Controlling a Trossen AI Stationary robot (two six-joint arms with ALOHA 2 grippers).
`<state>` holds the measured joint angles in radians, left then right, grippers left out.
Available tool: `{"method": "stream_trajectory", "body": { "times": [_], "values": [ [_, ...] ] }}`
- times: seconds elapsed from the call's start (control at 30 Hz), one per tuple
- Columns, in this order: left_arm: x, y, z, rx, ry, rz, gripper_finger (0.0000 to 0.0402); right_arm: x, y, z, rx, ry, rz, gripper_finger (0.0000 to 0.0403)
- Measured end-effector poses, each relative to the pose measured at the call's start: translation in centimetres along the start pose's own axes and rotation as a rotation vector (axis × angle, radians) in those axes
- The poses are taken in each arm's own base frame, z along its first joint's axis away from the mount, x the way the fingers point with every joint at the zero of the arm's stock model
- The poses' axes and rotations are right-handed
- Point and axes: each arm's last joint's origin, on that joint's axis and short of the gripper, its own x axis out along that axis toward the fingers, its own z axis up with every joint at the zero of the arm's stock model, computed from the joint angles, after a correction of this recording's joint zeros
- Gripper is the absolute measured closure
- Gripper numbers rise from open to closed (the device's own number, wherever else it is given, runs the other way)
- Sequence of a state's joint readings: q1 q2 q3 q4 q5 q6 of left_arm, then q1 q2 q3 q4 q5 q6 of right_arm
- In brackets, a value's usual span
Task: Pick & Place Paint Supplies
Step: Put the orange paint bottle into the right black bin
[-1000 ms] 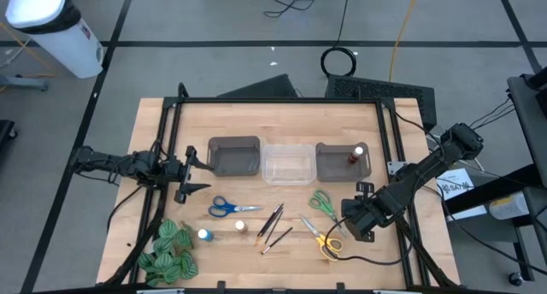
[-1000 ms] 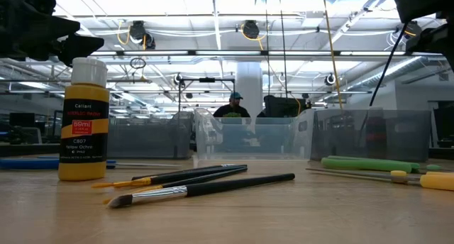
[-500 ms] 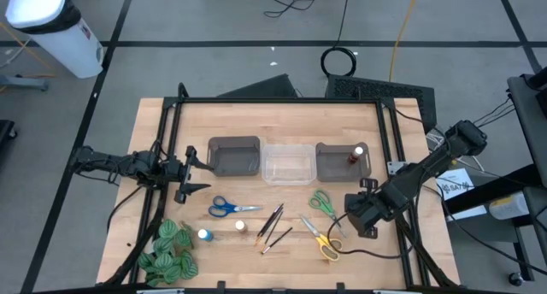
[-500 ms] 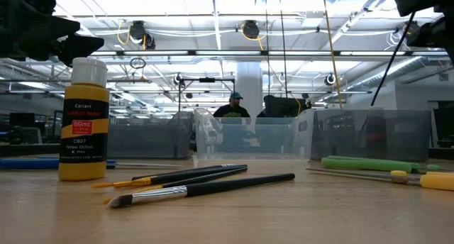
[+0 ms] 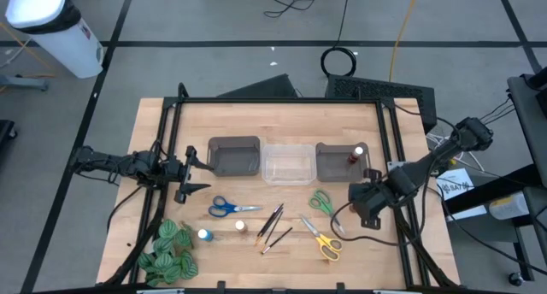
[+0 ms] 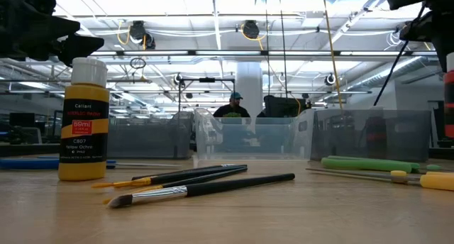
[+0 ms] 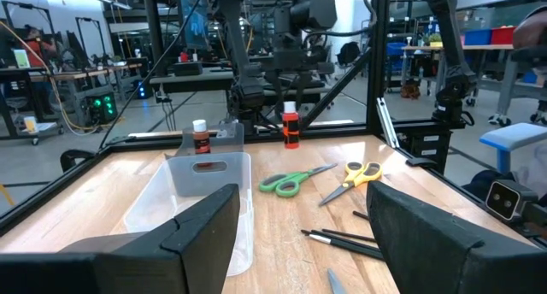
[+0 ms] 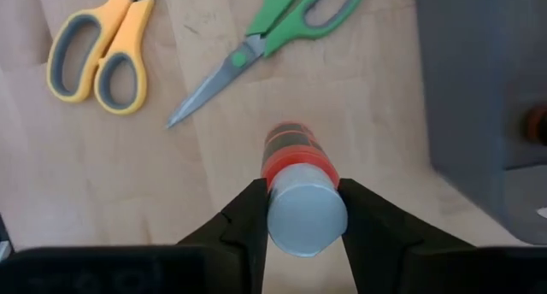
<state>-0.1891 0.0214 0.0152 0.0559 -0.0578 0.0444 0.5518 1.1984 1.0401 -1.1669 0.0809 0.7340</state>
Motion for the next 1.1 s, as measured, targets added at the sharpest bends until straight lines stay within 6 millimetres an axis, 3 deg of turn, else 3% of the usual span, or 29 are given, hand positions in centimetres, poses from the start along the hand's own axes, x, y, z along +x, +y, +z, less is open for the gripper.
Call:
{"method": "stream_trajectory", "body": {
  "times": [0.47,1.1],
  "values": [
    [0.0,0.0,0.0,0.000,0.000,0.000,0.0133,-1.7,-3.3,-0.2,0.049,-0.013,-0.019,0.0288],
    [0.0,0.0,0.0,0.000,0.000,0.000,0.0133,-4.0,-6.8,-0.5,0.089,-0.164,-0.060,0.0286]
  ]
}}
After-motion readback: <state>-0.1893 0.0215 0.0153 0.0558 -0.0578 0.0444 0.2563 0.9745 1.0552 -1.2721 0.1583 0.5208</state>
